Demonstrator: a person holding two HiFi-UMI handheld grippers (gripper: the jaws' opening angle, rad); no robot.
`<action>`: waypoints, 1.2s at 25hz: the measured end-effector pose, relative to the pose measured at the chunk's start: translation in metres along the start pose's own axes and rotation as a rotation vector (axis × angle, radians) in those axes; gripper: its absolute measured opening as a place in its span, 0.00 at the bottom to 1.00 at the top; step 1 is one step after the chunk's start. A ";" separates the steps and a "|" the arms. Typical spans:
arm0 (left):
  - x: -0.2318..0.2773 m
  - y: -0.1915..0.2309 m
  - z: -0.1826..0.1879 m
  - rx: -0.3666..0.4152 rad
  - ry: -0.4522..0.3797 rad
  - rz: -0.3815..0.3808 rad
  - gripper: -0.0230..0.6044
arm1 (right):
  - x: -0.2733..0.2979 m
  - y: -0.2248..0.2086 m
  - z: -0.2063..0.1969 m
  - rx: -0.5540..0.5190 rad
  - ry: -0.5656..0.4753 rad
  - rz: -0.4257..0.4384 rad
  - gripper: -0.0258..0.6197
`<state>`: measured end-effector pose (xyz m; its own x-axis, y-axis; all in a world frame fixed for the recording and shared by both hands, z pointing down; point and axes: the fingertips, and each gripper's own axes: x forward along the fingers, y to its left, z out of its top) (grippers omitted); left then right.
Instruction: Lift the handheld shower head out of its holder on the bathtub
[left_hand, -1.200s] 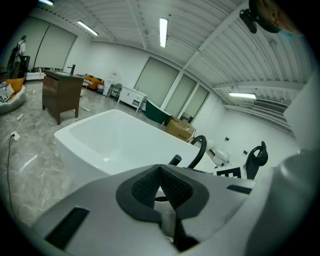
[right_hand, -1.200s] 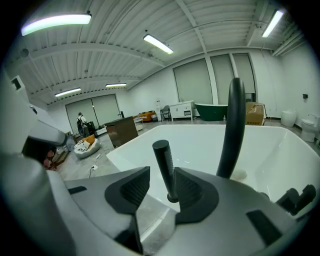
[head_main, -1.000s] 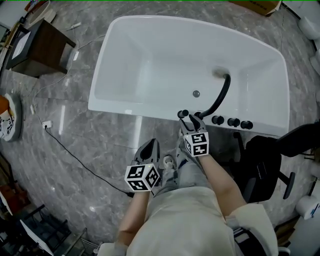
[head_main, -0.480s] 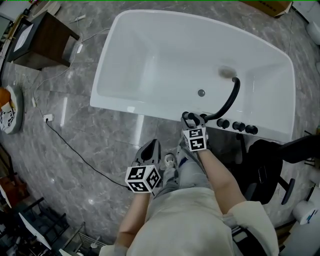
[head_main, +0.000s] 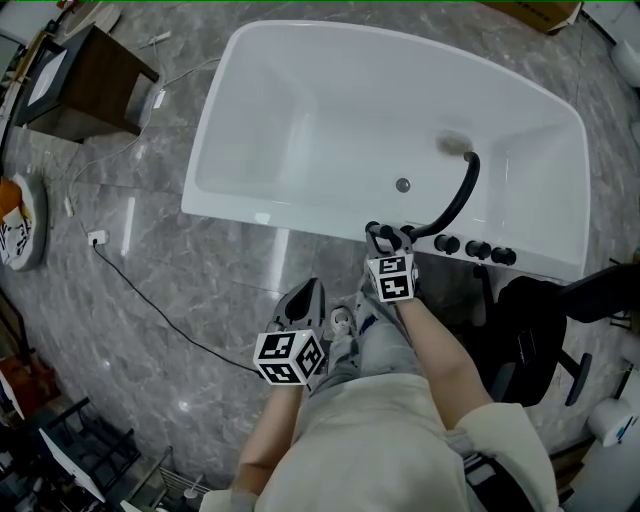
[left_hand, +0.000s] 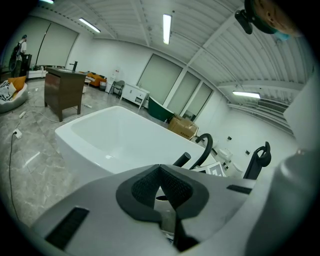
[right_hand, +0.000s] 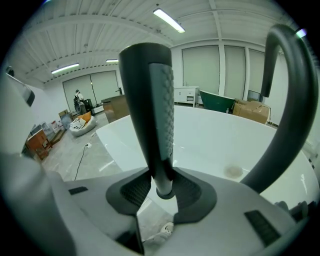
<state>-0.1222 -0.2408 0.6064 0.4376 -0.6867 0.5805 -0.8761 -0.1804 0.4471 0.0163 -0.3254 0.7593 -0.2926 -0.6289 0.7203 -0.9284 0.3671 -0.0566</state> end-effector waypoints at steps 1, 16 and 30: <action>-0.001 -0.001 0.000 0.001 -0.002 -0.003 0.07 | -0.003 0.001 0.001 -0.003 -0.005 0.000 0.25; -0.034 -0.018 0.000 0.034 -0.040 -0.058 0.07 | -0.072 0.007 0.034 0.007 -0.121 -0.039 0.25; -0.078 -0.033 -0.021 0.049 -0.058 -0.084 0.07 | -0.147 0.018 0.046 0.005 -0.242 -0.090 0.25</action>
<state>-0.1234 -0.1664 0.5612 0.4986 -0.7070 0.5015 -0.8464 -0.2722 0.4577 0.0321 -0.2573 0.6207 -0.2543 -0.8048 0.5364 -0.9542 0.2992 -0.0034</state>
